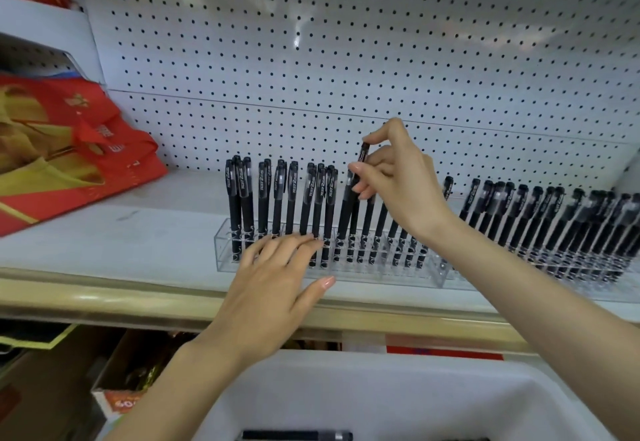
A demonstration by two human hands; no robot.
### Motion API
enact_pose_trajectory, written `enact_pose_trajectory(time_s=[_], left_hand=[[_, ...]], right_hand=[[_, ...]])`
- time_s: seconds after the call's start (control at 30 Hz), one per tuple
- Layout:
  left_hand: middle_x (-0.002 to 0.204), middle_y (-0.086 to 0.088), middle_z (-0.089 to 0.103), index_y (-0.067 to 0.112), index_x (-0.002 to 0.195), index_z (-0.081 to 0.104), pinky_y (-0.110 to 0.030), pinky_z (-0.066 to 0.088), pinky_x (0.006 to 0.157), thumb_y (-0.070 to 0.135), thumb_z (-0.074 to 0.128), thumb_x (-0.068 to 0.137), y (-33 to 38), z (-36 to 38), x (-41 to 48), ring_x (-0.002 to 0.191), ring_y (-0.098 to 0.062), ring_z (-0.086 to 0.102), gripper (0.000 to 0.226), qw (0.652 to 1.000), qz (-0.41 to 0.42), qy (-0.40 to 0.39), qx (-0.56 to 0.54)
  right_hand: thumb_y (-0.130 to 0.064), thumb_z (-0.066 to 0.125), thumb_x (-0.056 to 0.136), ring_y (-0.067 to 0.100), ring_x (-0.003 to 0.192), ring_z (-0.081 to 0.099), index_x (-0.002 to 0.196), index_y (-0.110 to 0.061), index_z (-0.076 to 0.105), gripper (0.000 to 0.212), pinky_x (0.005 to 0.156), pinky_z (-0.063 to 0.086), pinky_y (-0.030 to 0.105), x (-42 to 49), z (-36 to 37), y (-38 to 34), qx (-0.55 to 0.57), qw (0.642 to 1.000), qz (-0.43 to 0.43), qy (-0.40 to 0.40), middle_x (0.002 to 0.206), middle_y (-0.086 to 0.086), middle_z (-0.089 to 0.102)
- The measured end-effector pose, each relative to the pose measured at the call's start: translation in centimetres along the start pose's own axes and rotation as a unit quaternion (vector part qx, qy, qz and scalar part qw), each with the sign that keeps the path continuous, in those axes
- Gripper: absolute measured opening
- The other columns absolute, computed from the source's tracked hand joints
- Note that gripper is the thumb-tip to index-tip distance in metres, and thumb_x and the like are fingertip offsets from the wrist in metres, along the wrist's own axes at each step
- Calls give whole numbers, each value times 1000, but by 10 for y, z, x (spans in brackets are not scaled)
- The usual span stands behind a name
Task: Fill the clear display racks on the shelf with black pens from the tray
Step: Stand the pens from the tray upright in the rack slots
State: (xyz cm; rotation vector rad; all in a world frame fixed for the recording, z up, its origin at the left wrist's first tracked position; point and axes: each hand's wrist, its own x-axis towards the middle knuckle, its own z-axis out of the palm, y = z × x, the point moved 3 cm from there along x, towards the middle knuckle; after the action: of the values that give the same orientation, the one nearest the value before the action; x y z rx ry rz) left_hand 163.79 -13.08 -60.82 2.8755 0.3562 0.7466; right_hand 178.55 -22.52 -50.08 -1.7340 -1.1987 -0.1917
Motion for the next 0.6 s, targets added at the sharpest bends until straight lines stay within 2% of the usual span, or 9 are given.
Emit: enact_pose_trajectory(time_s=[0.13, 0.27, 0.47, 0.6], left_hand=[[145, 18, 35, 30, 145, 36, -23, -3, 114, 69, 1, 89, 0, 2, -1, 137, 1, 20, 76, 1000, -4, 0, -16], [145, 20, 33, 31, 145, 33, -21, -5, 114, 68, 2, 89, -1, 3, -1, 137, 3, 16, 74, 1000, -9, -3, -27], [144, 19, 35, 32, 144, 35, -21, -5, 114, 67, 4, 90, -2, 4, 0, 137, 3, 18, 72, 999, -11, -3, -34], [152, 14, 27, 28, 149, 25, -26, -9, 116, 68, 1, 89, -1, 5, -2, 141, -1, 10, 75, 1000, 3, -24, -3]], right_hand=[[-19, 68, 89, 9, 66, 64, 94, -12, 54, 17, 64, 52, 16, -5, 8, 9, -59, 998, -9, -29, 79, 0, 64], [-18, 72, 85, 5, 76, 60, 94, -13, 67, 13, 69, 48, 10, -4, 5, 14, -99, 995, -32, -11, 81, -9, 60], [-14, 72, 84, 3, 73, 58, 101, -13, 70, 17, 70, 45, 7, -1, 2, 15, -112, 993, -29, -34, 84, -6, 61], [-19, 68, 87, -1, 74, 55, 113, -21, 69, 26, 79, 48, 11, 0, 0, 8, -123, 991, -26, -53, 86, -12, 58]])
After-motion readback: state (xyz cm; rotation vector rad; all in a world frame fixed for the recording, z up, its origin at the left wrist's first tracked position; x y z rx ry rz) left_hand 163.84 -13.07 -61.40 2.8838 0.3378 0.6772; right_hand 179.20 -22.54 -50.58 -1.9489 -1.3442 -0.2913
